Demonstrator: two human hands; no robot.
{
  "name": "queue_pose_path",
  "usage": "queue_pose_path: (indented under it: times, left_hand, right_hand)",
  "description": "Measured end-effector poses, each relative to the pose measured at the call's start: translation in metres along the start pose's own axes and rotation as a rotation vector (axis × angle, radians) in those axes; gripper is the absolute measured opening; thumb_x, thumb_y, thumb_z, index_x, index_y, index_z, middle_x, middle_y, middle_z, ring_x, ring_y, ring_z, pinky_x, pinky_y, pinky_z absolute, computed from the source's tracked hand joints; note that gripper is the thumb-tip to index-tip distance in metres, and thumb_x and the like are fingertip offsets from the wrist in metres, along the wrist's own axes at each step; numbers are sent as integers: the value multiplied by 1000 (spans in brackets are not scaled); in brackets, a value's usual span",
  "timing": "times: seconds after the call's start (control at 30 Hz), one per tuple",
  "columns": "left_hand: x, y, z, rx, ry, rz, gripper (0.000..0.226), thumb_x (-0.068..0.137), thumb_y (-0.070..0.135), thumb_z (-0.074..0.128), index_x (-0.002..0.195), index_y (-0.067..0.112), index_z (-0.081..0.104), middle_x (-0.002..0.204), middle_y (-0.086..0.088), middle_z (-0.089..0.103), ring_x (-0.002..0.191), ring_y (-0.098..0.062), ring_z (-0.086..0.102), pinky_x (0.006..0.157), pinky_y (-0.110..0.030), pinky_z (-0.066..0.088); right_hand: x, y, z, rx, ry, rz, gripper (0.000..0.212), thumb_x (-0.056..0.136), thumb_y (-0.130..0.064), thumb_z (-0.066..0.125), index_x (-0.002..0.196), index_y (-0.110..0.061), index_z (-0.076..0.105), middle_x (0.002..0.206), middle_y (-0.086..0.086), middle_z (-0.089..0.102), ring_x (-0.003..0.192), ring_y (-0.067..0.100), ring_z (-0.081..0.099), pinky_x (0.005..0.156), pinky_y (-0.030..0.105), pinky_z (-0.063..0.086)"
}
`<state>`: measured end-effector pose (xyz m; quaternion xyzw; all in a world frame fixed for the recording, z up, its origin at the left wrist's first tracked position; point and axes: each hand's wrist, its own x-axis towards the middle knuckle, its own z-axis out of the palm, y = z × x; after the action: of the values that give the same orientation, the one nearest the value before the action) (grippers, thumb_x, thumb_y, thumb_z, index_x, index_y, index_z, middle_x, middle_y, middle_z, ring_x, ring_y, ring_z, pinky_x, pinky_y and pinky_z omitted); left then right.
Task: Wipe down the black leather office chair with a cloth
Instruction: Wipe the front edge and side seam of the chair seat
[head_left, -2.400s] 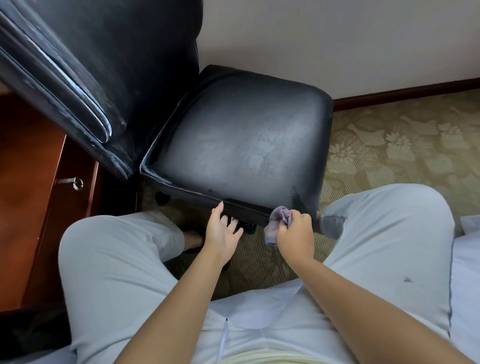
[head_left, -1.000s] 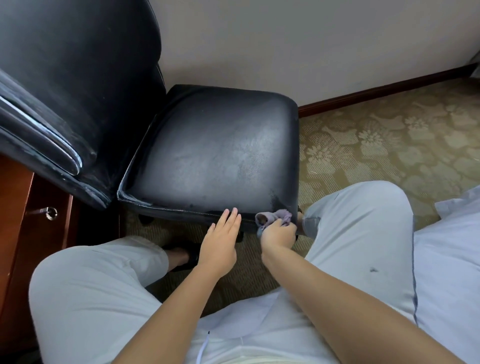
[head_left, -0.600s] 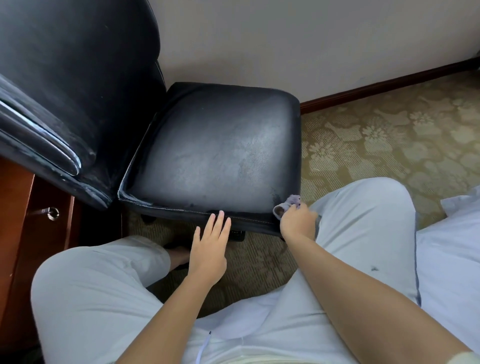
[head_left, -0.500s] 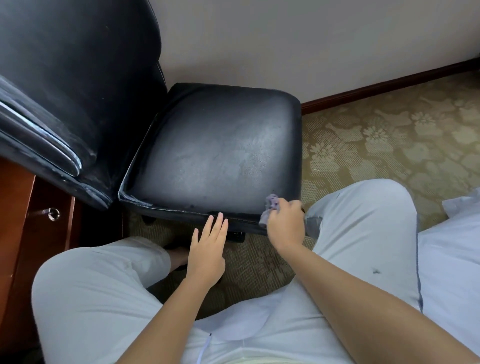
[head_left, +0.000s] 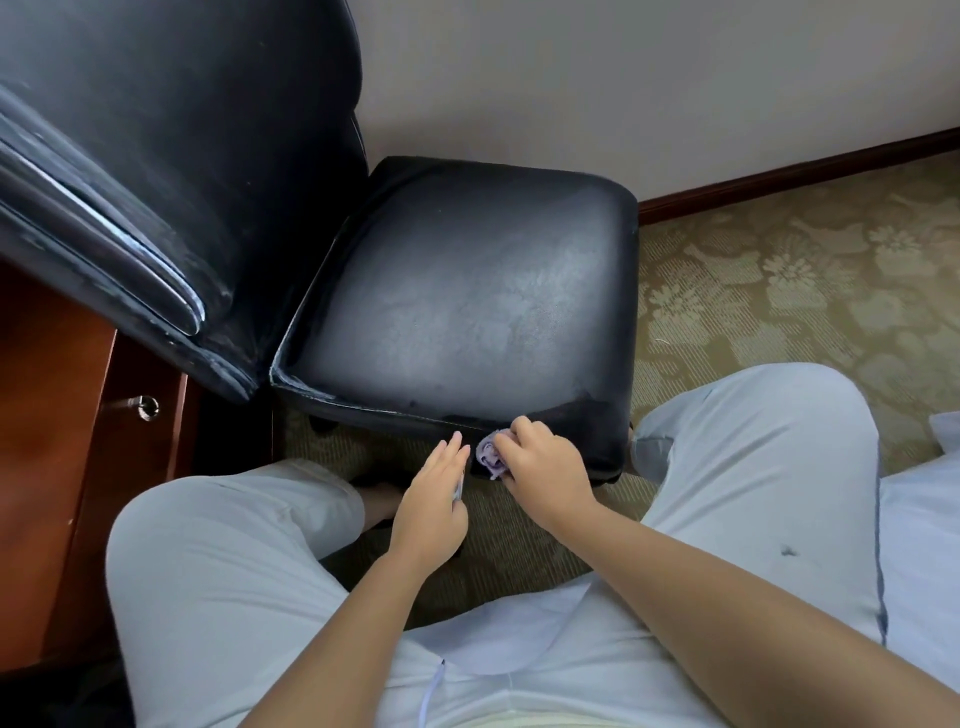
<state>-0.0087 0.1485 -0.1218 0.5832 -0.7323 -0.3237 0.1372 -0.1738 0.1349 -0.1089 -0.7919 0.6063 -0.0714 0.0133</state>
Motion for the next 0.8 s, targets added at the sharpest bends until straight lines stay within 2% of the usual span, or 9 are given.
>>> queue_pose_path:
  times: [0.1,0.17,0.27,0.33,0.43,0.53,0.63,0.8]
  left_hand:
    - [-2,0,-2,-93,19,-70,64,90,-7,47,147,17,30,151,18,17,138,5,10,108,-10,12]
    - [-4,-2,-5,-160,41,-127,61,91,-5,49,146,16,33,153,15,21,136,5,17,109,-11,17]
    - [-3,-6,-9,-179,79,-174,57,91,-3,49,145,14,37,155,12,23,141,-4,22,115,-26,26]
    - [-1,-7,-12,-167,103,-184,56,91,-3,47,144,14,38,155,10,22,143,-8,21,116,-30,26]
    - [1,-8,-15,-123,114,-189,56,92,-1,46,145,14,36,156,9,20,144,-10,17,117,-27,19]
    - [1,-9,-15,-67,101,-160,55,93,0,45,145,14,35,154,10,24,144,-9,16,117,-23,16]
    - [3,-8,-10,-29,61,-101,56,94,1,44,147,16,32,155,13,23,143,-4,14,112,-14,10]
    - [-4,-9,-7,74,-1,-70,61,94,3,45,150,18,25,158,12,15,145,-3,8,112,-15,7]
  right_hand:
    - [6,6,0,-64,7,-40,29,50,-9,80,72,-14,63,70,2,51,57,19,49,43,26,26]
    - [8,11,-2,-66,25,-13,29,45,-8,79,69,-13,63,67,2,51,55,21,49,45,25,21]
    - [7,21,-2,-30,66,98,29,41,-6,78,65,-12,62,65,4,50,51,23,46,45,24,19]
    - [4,28,-1,-9,68,195,29,43,-8,80,66,-11,63,66,6,51,51,25,47,45,23,19]
    - [3,41,-5,28,61,376,24,54,-11,81,71,-10,64,72,8,52,57,26,49,45,23,23]
    - [3,54,-7,146,83,500,12,76,-17,69,85,-10,63,90,8,53,72,25,52,49,27,32]
    - [16,35,-7,208,68,362,17,84,-26,63,94,-12,61,96,7,52,74,22,53,53,31,43]
    - [30,-15,7,209,37,250,24,67,-15,75,87,-9,62,85,10,55,65,26,56,45,28,35]
